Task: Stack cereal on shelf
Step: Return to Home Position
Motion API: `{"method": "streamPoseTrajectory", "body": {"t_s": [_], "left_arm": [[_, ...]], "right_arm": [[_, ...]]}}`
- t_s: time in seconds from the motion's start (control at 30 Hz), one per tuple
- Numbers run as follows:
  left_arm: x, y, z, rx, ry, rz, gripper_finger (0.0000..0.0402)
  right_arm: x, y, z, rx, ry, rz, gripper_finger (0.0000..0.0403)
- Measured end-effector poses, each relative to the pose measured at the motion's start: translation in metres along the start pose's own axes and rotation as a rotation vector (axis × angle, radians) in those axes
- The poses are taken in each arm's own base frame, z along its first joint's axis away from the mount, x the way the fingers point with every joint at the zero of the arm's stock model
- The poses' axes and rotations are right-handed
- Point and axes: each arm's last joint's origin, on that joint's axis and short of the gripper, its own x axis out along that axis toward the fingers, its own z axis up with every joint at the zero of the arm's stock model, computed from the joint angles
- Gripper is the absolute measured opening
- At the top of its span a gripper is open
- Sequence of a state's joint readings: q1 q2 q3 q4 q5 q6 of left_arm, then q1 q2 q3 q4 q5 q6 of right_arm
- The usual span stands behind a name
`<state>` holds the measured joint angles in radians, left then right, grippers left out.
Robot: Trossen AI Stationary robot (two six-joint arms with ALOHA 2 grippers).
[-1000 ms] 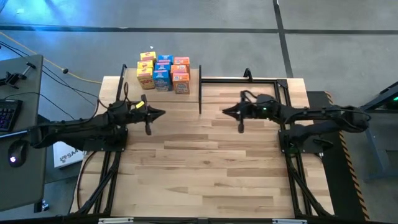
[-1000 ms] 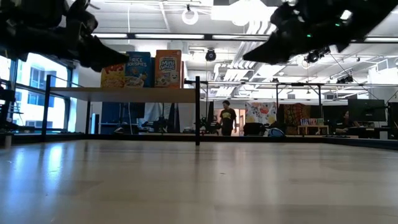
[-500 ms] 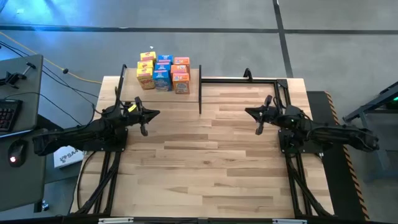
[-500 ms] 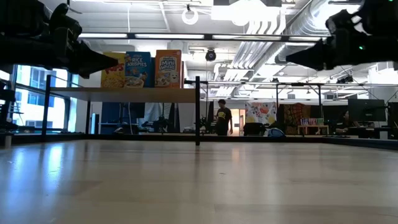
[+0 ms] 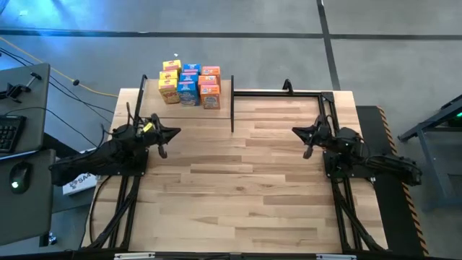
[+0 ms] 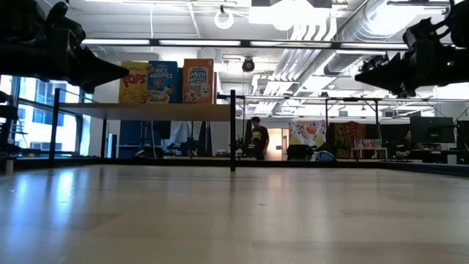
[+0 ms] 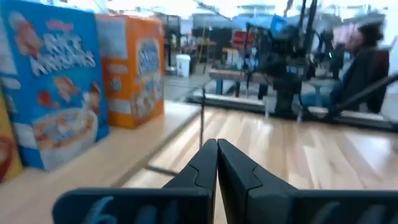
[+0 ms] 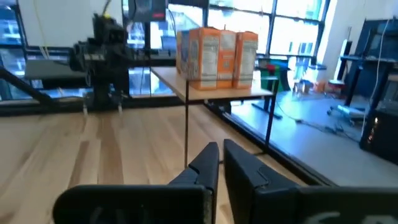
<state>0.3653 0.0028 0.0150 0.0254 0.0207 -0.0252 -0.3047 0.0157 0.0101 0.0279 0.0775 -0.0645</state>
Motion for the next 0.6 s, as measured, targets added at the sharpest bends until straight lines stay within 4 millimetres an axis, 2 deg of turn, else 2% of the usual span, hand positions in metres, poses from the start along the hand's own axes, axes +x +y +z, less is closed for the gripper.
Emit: {"method": "streamPoseTrajectory", "body": {"t_s": [0.4,0.6], "left_arm": [[0.005,0.001,-0.008,0.004,0.093,0.013,0.0003],[0.008,0.001,-0.014,-0.002,0.154,0.018,0.0003]], "right_arm": [[0.000,0.000,0.000,0.004,0.000,0.003,0.0013],[0.000,0.000,0.000,0.109,0.001,0.006,0.0013]]}}
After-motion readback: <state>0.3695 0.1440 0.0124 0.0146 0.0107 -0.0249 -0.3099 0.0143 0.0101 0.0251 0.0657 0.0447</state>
